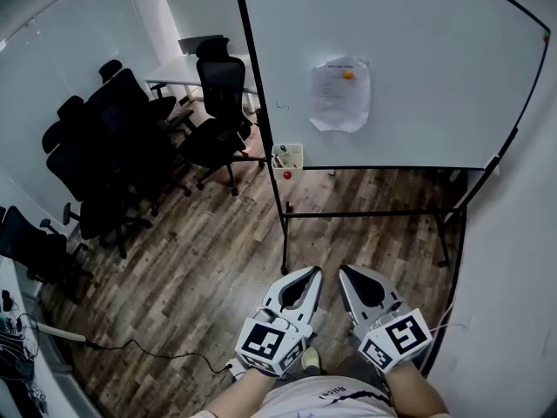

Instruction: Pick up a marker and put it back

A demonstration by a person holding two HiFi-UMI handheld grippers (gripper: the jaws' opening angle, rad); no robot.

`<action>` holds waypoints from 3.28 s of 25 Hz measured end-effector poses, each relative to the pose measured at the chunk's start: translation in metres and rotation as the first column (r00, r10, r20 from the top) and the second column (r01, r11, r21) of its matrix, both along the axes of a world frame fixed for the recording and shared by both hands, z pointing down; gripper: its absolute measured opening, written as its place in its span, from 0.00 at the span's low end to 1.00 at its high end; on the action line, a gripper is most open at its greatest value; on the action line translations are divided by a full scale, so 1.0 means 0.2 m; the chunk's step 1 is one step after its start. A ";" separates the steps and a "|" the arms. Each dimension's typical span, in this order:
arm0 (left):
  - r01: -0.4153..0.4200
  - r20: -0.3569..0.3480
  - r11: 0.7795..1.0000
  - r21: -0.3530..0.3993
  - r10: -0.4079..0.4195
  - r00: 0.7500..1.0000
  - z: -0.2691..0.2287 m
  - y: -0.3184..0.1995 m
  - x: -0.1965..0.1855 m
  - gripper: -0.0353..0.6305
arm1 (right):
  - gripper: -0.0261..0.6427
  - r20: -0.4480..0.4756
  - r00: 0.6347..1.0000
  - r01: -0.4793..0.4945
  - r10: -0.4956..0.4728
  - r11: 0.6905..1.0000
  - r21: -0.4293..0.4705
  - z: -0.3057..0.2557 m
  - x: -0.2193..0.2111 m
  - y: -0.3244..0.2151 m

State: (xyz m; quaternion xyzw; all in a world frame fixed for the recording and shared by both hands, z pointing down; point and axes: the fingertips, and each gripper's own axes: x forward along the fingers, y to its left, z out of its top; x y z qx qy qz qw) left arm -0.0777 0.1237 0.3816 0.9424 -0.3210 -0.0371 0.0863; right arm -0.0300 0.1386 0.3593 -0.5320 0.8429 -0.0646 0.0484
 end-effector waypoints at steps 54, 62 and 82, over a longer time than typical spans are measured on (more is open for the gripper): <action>0.254 0.119 0.964 0.075 -0.261 0.958 0.65 -2.30 0.04 0.24 | 0.06 0.025 0.983 0.184 -0.182 0.974 -0.134 0.50 0.10 -2.26; 0.174 0.269 0.973 0.151 -0.210 0.940 0.82 -2.44 0.12 0.31 | 0.06 0.015 0.991 0.136 -0.135 0.981 -0.142 0.59 0.14 -2.36; 0.165 0.298 0.971 0.173 -0.211 0.931 0.89 -2.53 0.19 0.18 | 0.06 -0.007 0.996 0.082 -0.084 0.983 -0.165 0.66 0.22 -2.41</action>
